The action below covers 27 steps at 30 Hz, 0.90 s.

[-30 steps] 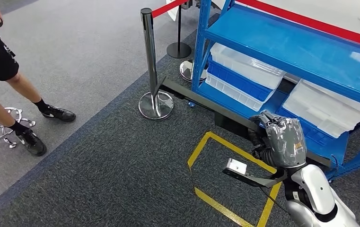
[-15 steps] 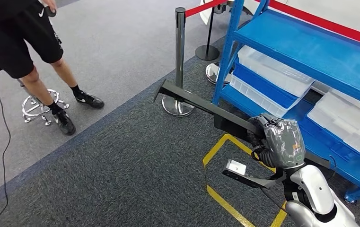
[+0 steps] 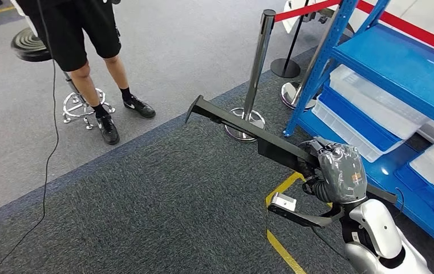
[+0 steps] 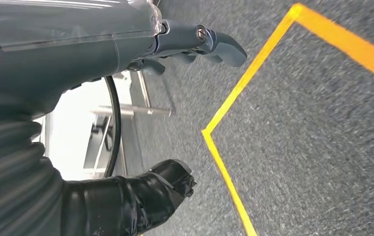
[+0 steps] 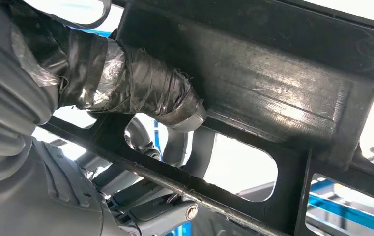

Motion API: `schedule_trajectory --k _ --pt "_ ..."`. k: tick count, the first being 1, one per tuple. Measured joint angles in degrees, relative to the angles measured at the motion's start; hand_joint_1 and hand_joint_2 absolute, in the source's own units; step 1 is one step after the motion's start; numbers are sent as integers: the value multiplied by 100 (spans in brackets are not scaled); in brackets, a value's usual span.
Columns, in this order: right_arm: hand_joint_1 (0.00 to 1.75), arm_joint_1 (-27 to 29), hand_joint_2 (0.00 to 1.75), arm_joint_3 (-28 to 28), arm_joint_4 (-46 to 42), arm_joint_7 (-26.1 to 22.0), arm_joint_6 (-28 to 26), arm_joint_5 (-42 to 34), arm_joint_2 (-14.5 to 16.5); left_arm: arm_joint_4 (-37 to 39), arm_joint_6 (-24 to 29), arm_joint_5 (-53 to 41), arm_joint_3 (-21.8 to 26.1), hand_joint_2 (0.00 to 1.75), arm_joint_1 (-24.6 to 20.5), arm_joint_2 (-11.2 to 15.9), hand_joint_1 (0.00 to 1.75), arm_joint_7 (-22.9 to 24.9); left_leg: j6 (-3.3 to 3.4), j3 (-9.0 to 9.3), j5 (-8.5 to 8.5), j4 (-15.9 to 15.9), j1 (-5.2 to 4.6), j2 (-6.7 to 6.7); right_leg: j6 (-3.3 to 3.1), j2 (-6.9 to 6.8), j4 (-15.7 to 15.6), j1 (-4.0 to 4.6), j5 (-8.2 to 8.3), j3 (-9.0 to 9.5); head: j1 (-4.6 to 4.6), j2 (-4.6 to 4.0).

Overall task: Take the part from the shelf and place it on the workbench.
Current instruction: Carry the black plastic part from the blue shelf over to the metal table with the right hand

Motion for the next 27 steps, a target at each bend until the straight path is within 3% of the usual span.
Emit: schedule_trajectory --k 1,2,3,4,6,8,10,12,13,15,17,18,21,27 --pt "175 3 175 -1 1 0 0 -1 -1 -1 -1 -1 1 175 -4 -8 0 0 -9 -13 9 14 -8 -66 -58 159 -362 13 195 133 -9 0" --pt "175 0 175 -1 0 1 0 -3 -5 -3 -3 -3 1 175 -7 -13 0 0 -27 -42 23 24 6 -126 -94 293 -616 27 290 221 -14 1" --pt "175 -1 175 -1 -1 1 1 -7 -11 -5 -5 -5 2 175 -9 -16 0 0 -53 -80 43 29 27 -185 -116 385 -746 40 312 254 -19 1" --pt "175 -3 175 -1 -2 1 1 -12 -16 -7 -7 -9 2 175 -8 -18 0 0 -91 -118 71 26 46 -248 -121 393 -785 51 310 255 -24 1" --pt "175 -12 175 -1 -7 1 4 -29 -22 -9 -14 -20 3 175 10 -15 0 0 -160 -156 99 20 52 -319 -120 248 -876 41 343 297 -21 1" --pt "175 -17 175 -1 -11 -1 6 -46 -17 -10 -20 -30 3 175 12 -16 0 0 -216 -278 -66 269 26 -94 -138 81 -981 2 398 370 -39 1" --pt "175 -11 175 -1 -11 -2 7 -59 -14 -11 -21 -36 3 175 -4 -8 0 -2 -274 -585 -410 915 46 209 -156 -91 -1015 -5 417 399 -57 0" --pt "175 5 175 -1 -9 -4 9 -64 -13 -11 -20 -38 3 175 -9 -2 0 -5 -336 -843 -585 1458 91 306 -150 -262 -1010 -6 410 396 -57 0" --pt "175 12 175 -1 -9 -5 10 -66 -13 -11 -20 -39 3 175 -4 -2 0 -6 -360 -835 -526 1457 114 330 -140 -341 -1007 -11 402 398 -57 0" --pt "175 16 175 -1 -9 -6 11 -67 -13 -11 -20 -40 5 175 4 2 0 -7 -383 -491 -195 845 147 434 -99 -486 -989 -24 376 415 -58 1" --pt "175 13 175 -1 -10 -6 10 -68 -13 -13 -20 -42 7 175 1 5 0 -7 -334 -113 17 165 123 615 -28 -606 -959 -10 331 431 -56 1" --pt "175 10 175 -1 -11 -6 10 -69 -14 -13 -20 -42 7 175 0 5 0 -8 -293 -34 37 10 105 662 9 -656 -950 2 314 438 -53 0" --pt "175 3 175 -1 -11 -6 11 -75 -13 -13 -20 -43 9 175 16 4 0 -10 -191 -55 25 -22 67 568 93 -773 -967 16 304 465 -50 1" --pt "175 3 175 -1 -11 -6 11 -76 -13 -13 -20 -43 9 175 20 3 0 -11 -173 -60 27 -24 59 539 111 -798 -978 14 306 474 -51 2"
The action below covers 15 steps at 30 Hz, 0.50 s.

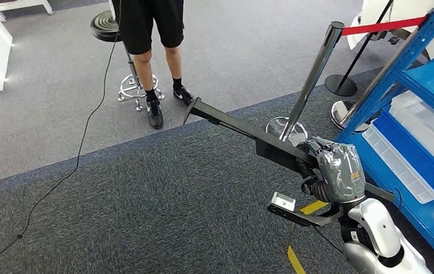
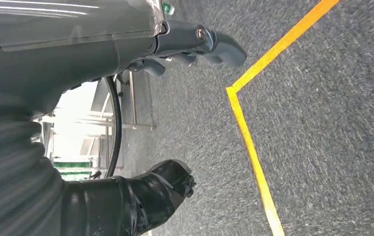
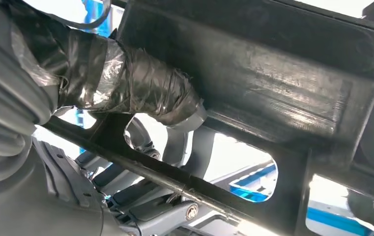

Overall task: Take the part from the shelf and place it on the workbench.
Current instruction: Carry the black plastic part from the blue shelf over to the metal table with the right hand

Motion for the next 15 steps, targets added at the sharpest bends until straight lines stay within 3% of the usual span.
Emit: schedule_trajectory --k 1,3,4,6,7,8,10,12,14,15 --pt "175 -1 175 0 -1 0 0 0 0 0 0 0 0 175 0 0 0 0 12 4 7 -13 6 -12 9 -11 -1 -1 -3 5 0 -1" --pt "175 -6 175 0 -7 -1 2 -7 -1 0 0 -3 1 175 -3 0 0 0 69 25 42 -67 33 -81 42 169 143 -29 -134 -44 3 -1" --pt "175 34 175 -4 -13 -2 -1 -42 -19 0 -4 -27 3 175 -10 -2 0 5 110 29 64 -89 35 -177 56 332 589 -42 -343 -258 5 -1" --pt "175 379 175 -209 -105 -104 -47 -185 -206 3 23 -125 5 175 -34 -56 0 55 148 6 87 -62 11 -511 4 811 626 -58 -292 -344 8 -1" --pt "175 576 175 -343 -163 -160 -83 -249 -311 4 43 -174 7 175 -47 -85 0 81 138 -21 98 -38 -4 -681 -23 948 532 -51 -189 -341 8 -1" --pt "175 744 175 -490 -227 -217 -116 -276 -399 6 67 -201 7 175 -53 -112 0 103 110 -44 108 -22 -1 -803 -51 1032 109 -40 24 -170 8 -1" --pt "175 837 175 -628 -290 -244 -142 -221 -424 9 85 -203 7 175 -51 -116 0 107 38 -87 136 -28 15 -900 -78 951 71 -27 37 -152 9 -1" --pt "175 870 175 -706 -346 -274 -139 -133 -416 13 101 -199 7 175 -53 -112 0 111 -11 -158 48 105 9 -724 -139 824 12 -40 79 -111 4 -1" --pt "175 878 175 -727 -385 -293 -125 -32 -392 13 117 -188 7 175 -81 -91 0 117 -49 -388 -262 624 4 -390 -187 682 -23 -40 100 -86 -4 -1" --pt "175 881 175 -722 -395 -293 -117 25 -363 13 122 -178 7 175 -94 -78 0 123 -73 -561 -449 999 12 -298 -199 609 -20 -31 98 -88 -7 -1"
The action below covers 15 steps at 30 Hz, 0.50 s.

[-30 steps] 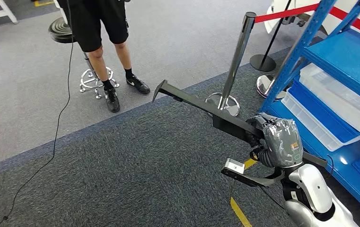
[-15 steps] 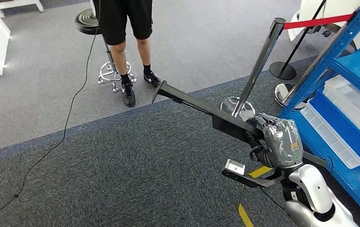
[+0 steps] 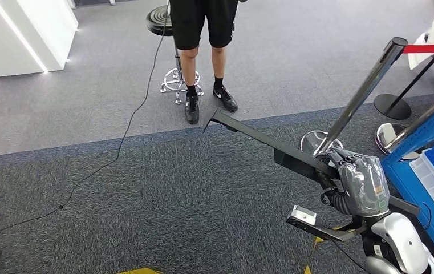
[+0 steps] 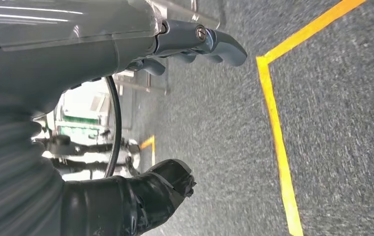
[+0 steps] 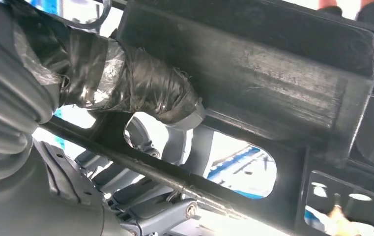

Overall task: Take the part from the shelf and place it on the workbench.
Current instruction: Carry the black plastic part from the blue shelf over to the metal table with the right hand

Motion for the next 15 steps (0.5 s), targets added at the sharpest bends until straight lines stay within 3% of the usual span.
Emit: schedule_trajectory --k 2,3,5,7,8,11,12,13,15 --pt "175 -7 175 38 -3 21 14 112 91 0 -2 22 1 175 -5 29 0 19 -46 -225 -169 508 22 62 -8 -156 11 9 -8 -6 1 -1" --pt "175 -17 175 68 -7 47 18 178 149 0 -5 31 3 175 1 47 0 31 -62 -192 -105 478 30 83 -3 -231 19 8 -15 -7 2 -1" --pt "175 -60 175 145 -18 131 27 326 267 0 -16 38 15 175 12 92 0 64 -74 182 208 -175 37 226 24 -370 47 9 -45 1 1 -1" --pt "175 -103 175 224 -37 216 31 448 371 0 -34 44 30 175 6 133 0 96 -29 532 385 -806 2 432 76 -490 82 36 -91 9 4 -1" --pt "175 -118 175 253 -46 244 32 484 406 0 -41 48 35 175 3 145 0 106 6 601 398 -945 -16 490 100 -538 91 51 -108 13 6 0" --pt "175 -150 175 333 -63 304 30 556 486 0 -54 55 46 175 27 160 0 131 102 580 405 -976 -33 347 163 -675 75 64 -126 43 10 1" --pt "175 -161 175 364 -67 330 28 583 520 0 -56 55 56 175 39 164 0 142 134 587 418 -997 -24 282 195 -691 78 52 -146 57 11 1" --pt "175 -170 175 388 -70 356 28 608 550 0 -58 56 71 175 47 168 0 152 164 598 432 -1021 -16 222 225 -619 118 36 -195 56 10 1" --pt "175 -195 175 429 -78 396 28 650 599 0 -60 62 107 175 49 193 0 167 211 617 458 -1058 -1 106 255 -297 503 3 -450 -108 13 1"
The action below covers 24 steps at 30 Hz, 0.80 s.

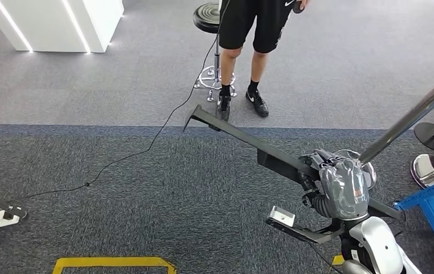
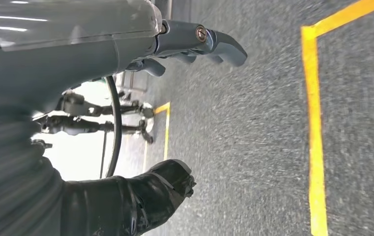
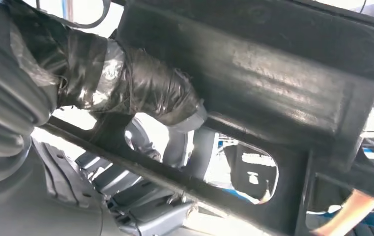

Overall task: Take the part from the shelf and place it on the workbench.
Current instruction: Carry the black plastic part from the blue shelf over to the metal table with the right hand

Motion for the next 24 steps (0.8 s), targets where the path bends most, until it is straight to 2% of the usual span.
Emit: schedule_trajectory --k 1,2,3,4,5,6,8,10,12,13,14,16,18,19,20,21,22,23,24 --pt "175 -10 175 30 -1 13 1 19 25 0 -2 4 11 175 -4 16 0 6 13 -5 4 -2 -7 -56 -3 166 349 -2 -175 -172 1 -1" --pt "175 -19 175 70 -1 19 2 38 56 0 -5 9 18 175 -10 33 0 10 25 -11 7 -1 -16 -123 -12 261 719 -1 -325 -368 1 0" --pt "175 -23 175 118 2 26 5 55 90 0 -13 14 20 175 -16 44 0 13 36 -14 10 0 -27 -199 -23 303 986 3 -386 -519 0 -1" --pt "175 -31 175 164 4 37 9 71 122 0 -19 17 21 175 -18 54 0 13 40 -14 11 3 -37 -277 -39 325 1058 6 -331 -580 0 -1" --pt "175 -53 175 206 6 48 18 86 150 0 -25 22 21 175 -19 62 0 13 41 -8 12 8 -45 -357 -60 351 916 7 -170 -536 0 -1" --pt "175 -86 175 240 8 61 31 100 174 0 -29 25 22 175 -20 69 0 11 41 -1 13 15 -48 -429 -86 401 625 8 44 -417 0 -1" --pt "175 -206 175 318 21 91 77 138 234 0 -30 27 25 175 -29 85 0 -4 17 -9 20 35 -47 -560 -138 668 -39 8 339 -132 -1 -1" --pt "175 -330 175 403 54 114 122 168 307 1 -27 25 28 175 -39 101 0 -22 -44 -57 50 41 -21 -687 -160 819 -348 29 387 -10 -1 -1" --pt "175 -439 175 481 90 122 150 179 383 2 -24 19 29 175 -30 117 0 -31 -113 -107 79 37 3 -784 -192 687 -409 39 412 12 -1 -1" --pt "175 -497 175 519 108 127 160 182 424 2 -25 11 29 175 -22 127 0 -39 -136 -136 52 78 -1 -703 -223 614 -445 33 432 35 -4 -1" --pt "175 -553 175 551 121 139 168 185 459 2 -27 2 29 175 -22 140 0 -46 -157 -201 -33 207 -11 -552 -254 536 -480 23 453 58 -9 -1" --pt "175 -621 175 600 149 173 178 191 508 2 -36 -21 29 175 -46 170 0 -63 -199 -474 -362 787 -21 -180 -292 368 -516 29 469 84 -17 -1" --pt "175 -639 175 643 186 227 184 201 530 2 -34 -60 29 175 -69 191 0 -71 -244 -806 -647 1475 1 -49 -302 183 -512 46 460 82 -19 -2" --pt "175 -640 175 662 203 262 186 206 536 3 -26 -85 29 175 -69 196 0 -72 -261 -872 -663 1620 13 -27 -300 93 -508 49 451 81 -19 -2" --pt "175 -642 175 674 214 299 187 211 538 3 -12 -115 29 175 -63 203 0 -72 -273 -807 -564 1513 23 -3 -293 9 -500 49 438 84 -19 -2" --pt "175 -641 175 681 217 332 186 214 538 4 2 -139 29 175 -58 215 0 -73 -278 -621 -385 1185 29 55 -278 -69 -488 47 418 92 -19 -2" --pt "175 -641 175 683 215 356 184 215 537 4 14 -160 29 175 -57 227 0 -75 -275 -396 -233 765 25 175 -255 -145 -474 50 394 103 -19 -2" --pt "175 -641 175 683 210 373 183 215 530 5 23 -172 29 175 -60 240 0 -78 -253 -198 -114 403 11 276 -225 -213 -454 63 367 110 -18 -2" --pt "175 -638 175 681 200 386 181 216 521 5 28 -170 29 175 -64 251 0 -82 -215 -74 -60 172 -5 344 -196 -267 -440 78 345 118 -17 -2"
